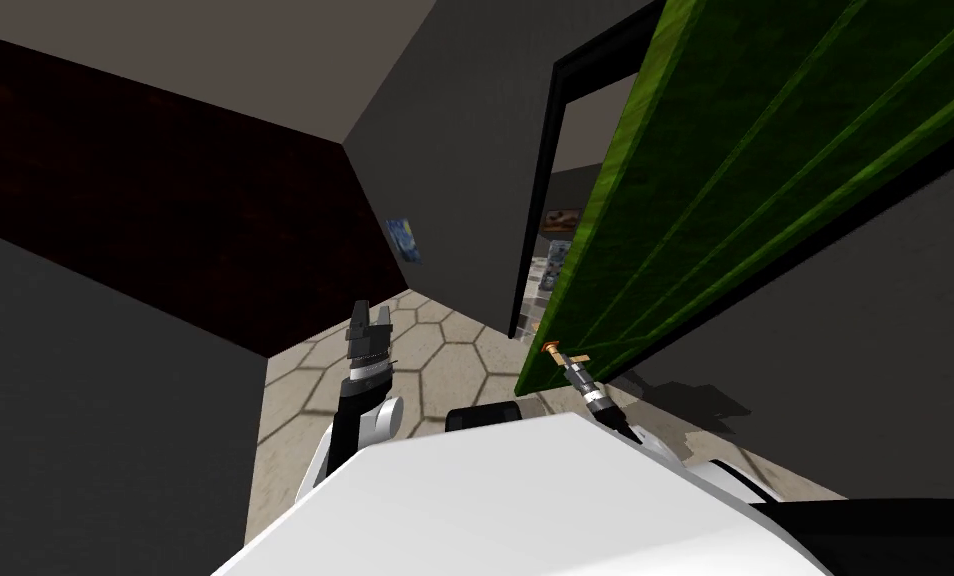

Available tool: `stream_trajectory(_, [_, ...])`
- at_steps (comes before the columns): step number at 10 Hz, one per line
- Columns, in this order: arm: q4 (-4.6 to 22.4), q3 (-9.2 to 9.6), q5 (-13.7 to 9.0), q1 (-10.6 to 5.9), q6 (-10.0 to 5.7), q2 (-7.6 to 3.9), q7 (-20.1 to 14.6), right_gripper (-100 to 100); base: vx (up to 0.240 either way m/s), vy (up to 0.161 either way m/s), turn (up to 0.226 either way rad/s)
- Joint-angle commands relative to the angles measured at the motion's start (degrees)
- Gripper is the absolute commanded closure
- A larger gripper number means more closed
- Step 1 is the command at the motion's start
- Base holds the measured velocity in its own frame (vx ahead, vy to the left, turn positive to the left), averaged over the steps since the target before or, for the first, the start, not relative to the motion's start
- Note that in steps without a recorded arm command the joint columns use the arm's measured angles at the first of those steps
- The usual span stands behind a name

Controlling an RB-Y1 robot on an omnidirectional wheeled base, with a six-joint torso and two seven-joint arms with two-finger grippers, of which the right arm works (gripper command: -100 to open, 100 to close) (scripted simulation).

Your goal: Pull the door open

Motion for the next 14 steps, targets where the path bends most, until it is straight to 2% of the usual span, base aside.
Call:
stream_trajectory(1, [-2.51, -0.15, -0.12, 2.01, 0.52, -0.47, -0.15, 100, -0.131, -0.034, 0.065])
stream_trajectory(2, [-1.73, -0.01, -0.02, 2.76, -1.25, -0.91, -0.56, 100, -0.16, -0.053, 0.169])
stream_trajectory(4, [-1.02, 0.11, 0.06, 3.45, -2.88, -1.32, -0.93, 100, -0.168, -0.066, 0.172])
stream_trajectory(6, [-0.8, 0.15, 0.09, 3.65, -3.36, -1.44, -1.04, 100, -0.136, -0.051, 0.067])
stream_trajectory(8, [-0.09, 0.28, 0.17, 4.34, -4.99, -1.86, -1.42, 100, -0.111, -0.024, 0.108])
stream_trajectory(9, [-1.27, 0.28, 0.17, 4.71, -3.95, -1.66, -1.24, 100, -0.067, -0.017, 0.035])
stream_trajectory(10, [-1.48, 0.74, 0.0, 4.13, -3.13, -1.5, -1.03, 100, -0.131, -0.052, 0.094])
stream_trajectory(14, [-1.92, 1.58, -0.4, 2.81, -1.42, -1.2, -0.6, 100, -0.191, -0.053, 0.107])
